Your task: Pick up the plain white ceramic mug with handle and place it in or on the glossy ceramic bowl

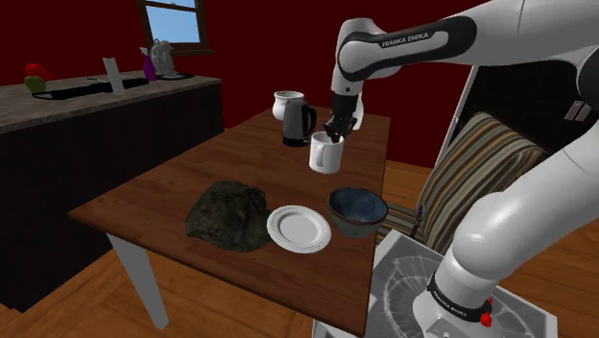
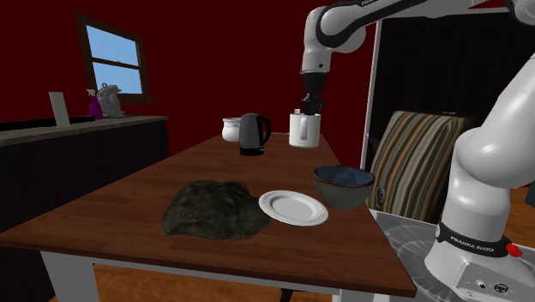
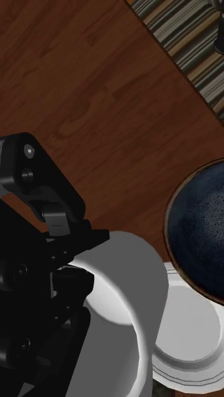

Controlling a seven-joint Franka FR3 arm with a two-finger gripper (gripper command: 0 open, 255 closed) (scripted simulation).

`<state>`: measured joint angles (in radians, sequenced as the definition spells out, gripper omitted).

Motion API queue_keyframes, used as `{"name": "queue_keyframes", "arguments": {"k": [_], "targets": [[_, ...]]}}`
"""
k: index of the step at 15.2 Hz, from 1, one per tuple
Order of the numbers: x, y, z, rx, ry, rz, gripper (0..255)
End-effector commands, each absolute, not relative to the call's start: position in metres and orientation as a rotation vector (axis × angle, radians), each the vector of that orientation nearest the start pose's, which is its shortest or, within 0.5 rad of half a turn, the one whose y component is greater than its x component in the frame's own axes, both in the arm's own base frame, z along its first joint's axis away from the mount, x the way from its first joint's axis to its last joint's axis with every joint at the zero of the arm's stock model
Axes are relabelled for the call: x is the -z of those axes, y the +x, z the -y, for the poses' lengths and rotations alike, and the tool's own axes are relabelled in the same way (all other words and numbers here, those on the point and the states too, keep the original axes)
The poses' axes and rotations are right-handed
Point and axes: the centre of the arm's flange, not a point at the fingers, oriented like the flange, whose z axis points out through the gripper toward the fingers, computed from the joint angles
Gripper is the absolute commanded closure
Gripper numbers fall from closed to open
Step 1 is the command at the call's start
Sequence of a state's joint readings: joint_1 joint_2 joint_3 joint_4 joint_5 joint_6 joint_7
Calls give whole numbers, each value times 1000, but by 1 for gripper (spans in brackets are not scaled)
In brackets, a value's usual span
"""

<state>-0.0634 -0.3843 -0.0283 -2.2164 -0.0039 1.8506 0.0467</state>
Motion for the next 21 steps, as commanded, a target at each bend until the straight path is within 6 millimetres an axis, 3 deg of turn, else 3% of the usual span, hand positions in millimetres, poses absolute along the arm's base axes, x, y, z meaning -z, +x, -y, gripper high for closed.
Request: {"name": "queue_keyframes", "arguments": {"k": [1,9,21], "targets": [[-533,413,44,29,-3127,-212,255],[-541,304,49,29,-3127,-212,255],[-477,304,49,29,-3127,-212,255]]}}
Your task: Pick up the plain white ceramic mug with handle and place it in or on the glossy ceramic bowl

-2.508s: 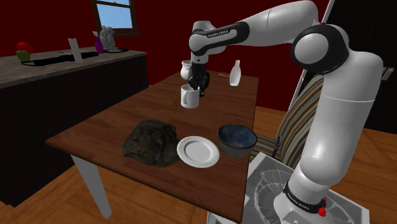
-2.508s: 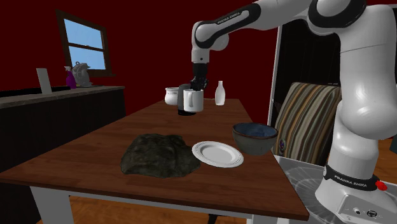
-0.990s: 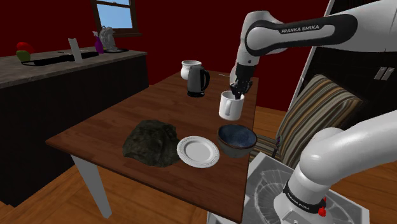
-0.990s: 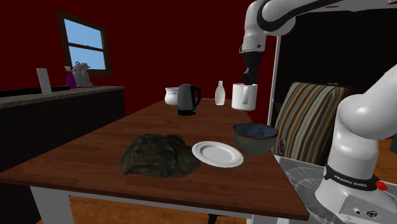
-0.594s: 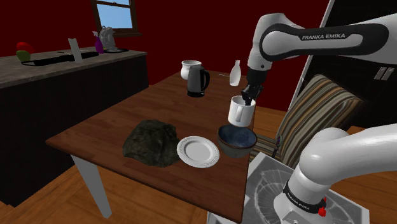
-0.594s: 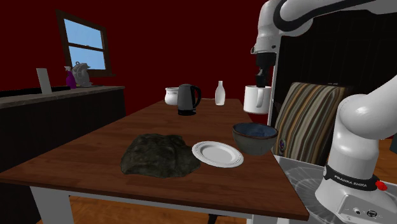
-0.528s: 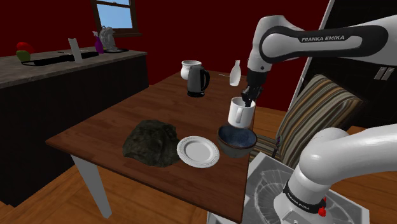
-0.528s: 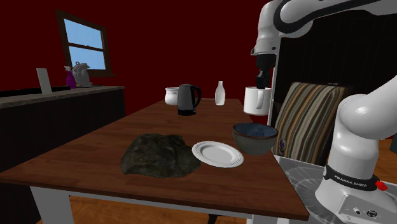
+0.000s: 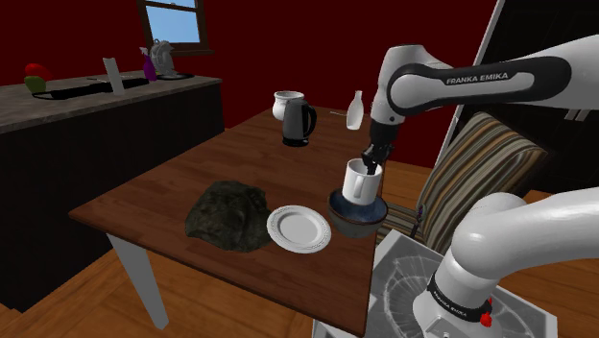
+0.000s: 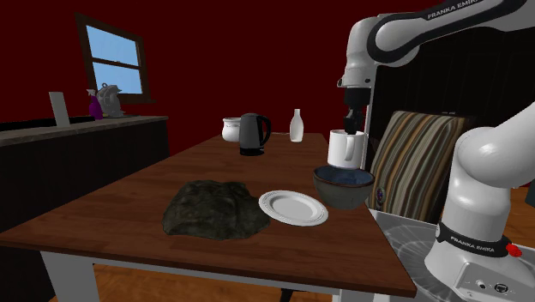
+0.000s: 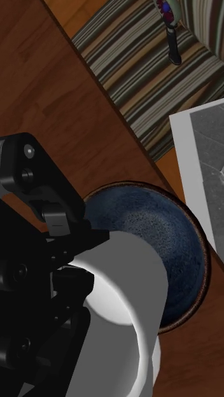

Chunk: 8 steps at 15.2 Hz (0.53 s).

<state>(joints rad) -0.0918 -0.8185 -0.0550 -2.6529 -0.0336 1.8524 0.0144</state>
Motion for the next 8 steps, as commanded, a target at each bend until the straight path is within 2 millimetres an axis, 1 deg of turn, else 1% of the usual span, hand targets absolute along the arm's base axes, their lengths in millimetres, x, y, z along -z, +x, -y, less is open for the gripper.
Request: {"name": "queue_keyframes", "arguments": {"k": [1,5,8], "targets": [[-472,304,49,29,-3127,-212,255],[-451,304,49,29,-3127,-212,255],[-448,304,49,29,-3127,-212,255]]}}
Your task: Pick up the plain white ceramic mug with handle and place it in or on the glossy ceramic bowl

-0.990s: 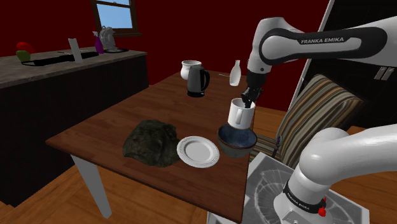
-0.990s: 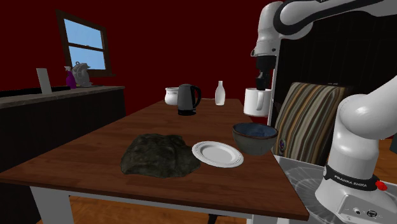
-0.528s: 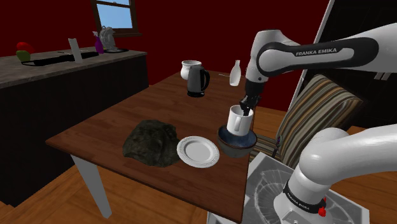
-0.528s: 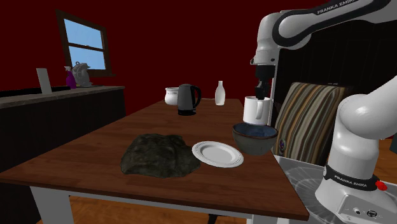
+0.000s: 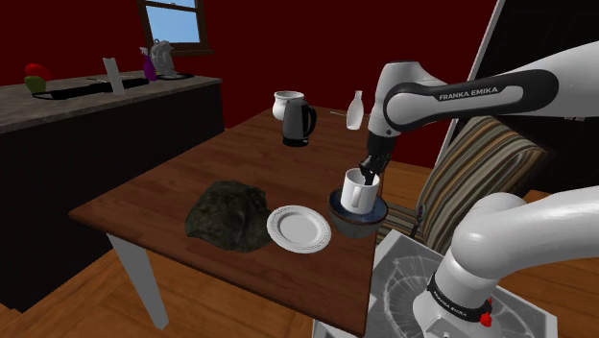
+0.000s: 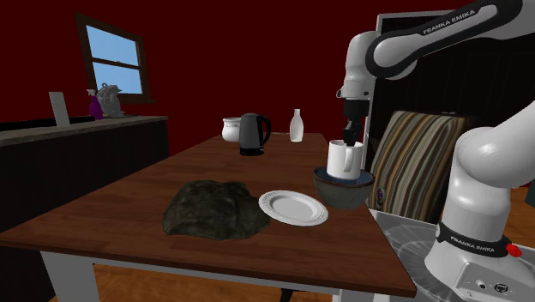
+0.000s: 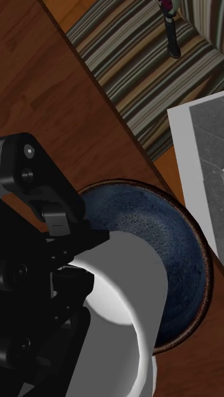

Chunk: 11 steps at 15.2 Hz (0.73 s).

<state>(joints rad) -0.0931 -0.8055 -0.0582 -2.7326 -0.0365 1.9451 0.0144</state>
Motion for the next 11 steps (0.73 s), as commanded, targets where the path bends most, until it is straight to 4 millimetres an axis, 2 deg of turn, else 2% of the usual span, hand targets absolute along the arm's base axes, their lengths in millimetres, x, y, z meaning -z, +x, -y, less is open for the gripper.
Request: {"name": "queue_keyframes", "arguments": {"k": [1,5,6,11], "targets": [[-448,304,49,29,-3127,-212,255],[-448,304,49,29,-3127,-212,255],[-448,304,49,29,-3127,-212,0],[-448,304,49,29,-3127,-212,0]]}}
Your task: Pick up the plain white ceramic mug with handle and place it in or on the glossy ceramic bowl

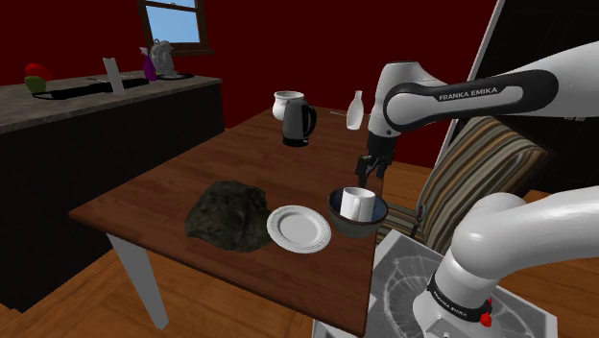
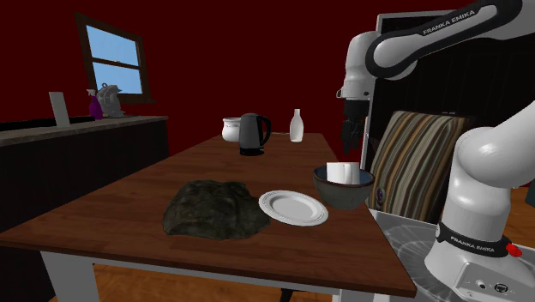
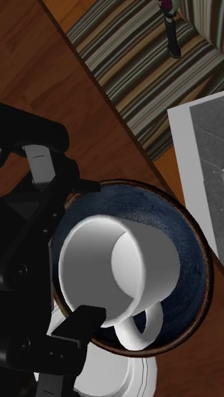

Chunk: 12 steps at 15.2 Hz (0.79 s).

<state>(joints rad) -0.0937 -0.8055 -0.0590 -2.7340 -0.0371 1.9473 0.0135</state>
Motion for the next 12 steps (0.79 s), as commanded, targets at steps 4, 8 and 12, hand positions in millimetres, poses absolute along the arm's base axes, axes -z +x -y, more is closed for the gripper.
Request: {"name": "queue_keyframes", "arguments": {"k": [4,8,12], "targets": [[-498,303,49,29,-3127,-212,0],[-498,303,49,29,-3127,-212,0],[-498,303,49,29,-3127,-212,0]]}}
